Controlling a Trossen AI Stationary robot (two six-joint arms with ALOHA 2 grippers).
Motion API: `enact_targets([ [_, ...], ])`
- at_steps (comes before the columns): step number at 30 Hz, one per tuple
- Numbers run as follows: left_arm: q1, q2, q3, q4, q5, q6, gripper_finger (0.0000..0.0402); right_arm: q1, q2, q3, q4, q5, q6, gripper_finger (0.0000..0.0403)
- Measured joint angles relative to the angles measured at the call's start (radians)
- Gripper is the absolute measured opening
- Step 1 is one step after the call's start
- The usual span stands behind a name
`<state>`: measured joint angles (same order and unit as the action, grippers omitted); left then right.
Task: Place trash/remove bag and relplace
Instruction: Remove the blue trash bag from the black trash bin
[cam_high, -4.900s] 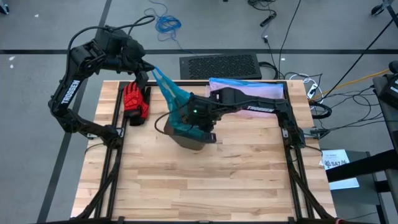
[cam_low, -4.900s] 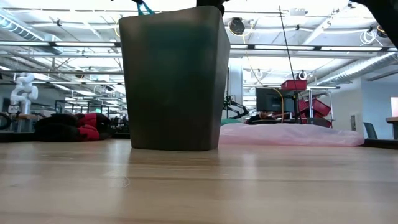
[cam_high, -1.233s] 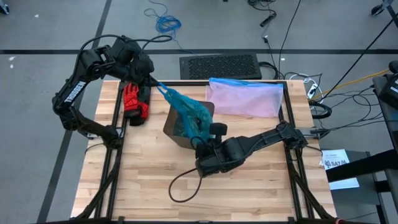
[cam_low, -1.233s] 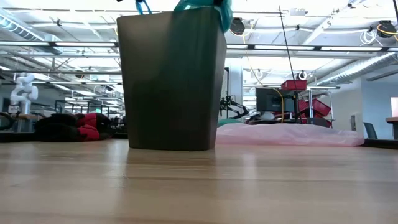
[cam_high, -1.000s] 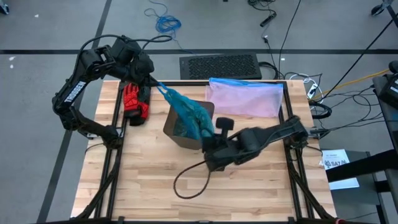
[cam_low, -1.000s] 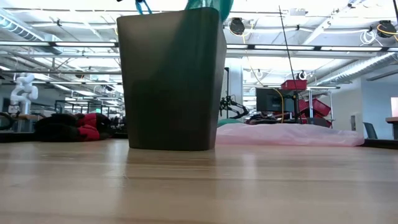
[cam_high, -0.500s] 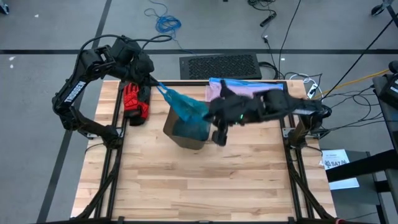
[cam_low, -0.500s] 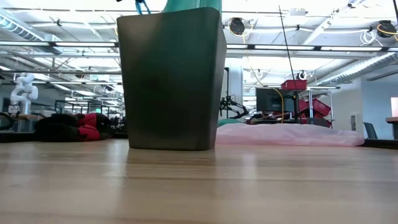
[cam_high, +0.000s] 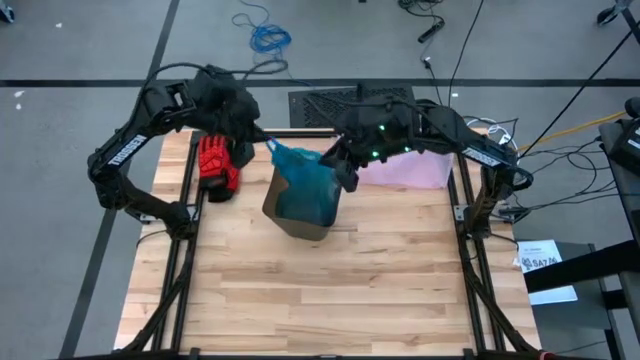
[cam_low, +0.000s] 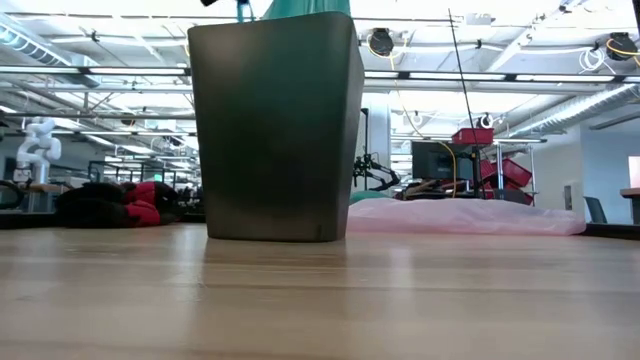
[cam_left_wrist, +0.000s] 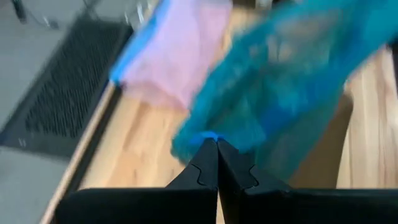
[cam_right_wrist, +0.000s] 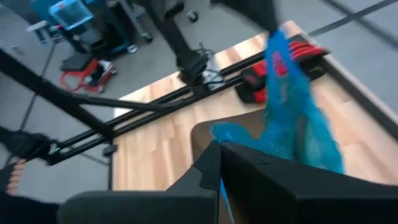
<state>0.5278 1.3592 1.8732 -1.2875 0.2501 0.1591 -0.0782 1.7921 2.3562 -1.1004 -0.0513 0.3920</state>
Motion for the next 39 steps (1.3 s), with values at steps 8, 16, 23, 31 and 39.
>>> enact_targets([
  [8,0.001,-0.013,0.063,0.114,0.004,0.016,0.0001,-0.059,0.002,-0.001,0.026,-0.112,0.016,0.0000],
  [16,0.001,-0.014,0.092,0.127,0.007,0.030,0.0067,-0.079,0.001,-0.001,0.036,-0.177,0.006,0.0000],
  [23,0.001,-0.014,0.092,0.129,0.048,0.031,0.0139,-0.079,0.001,-0.001,0.058,-0.191,0.005,0.0000],
  [31,-0.052,0.006,0.092,0.189,0.299,0.005,0.0158,-0.101,0.001,-0.001,0.208,-0.189,0.007,0.0000],
  [39,-0.095,0.039,0.092,0.277,0.265,0.003,0.0165,-0.093,0.001,-0.001,0.254,-0.192,0.009,0.0000],
])
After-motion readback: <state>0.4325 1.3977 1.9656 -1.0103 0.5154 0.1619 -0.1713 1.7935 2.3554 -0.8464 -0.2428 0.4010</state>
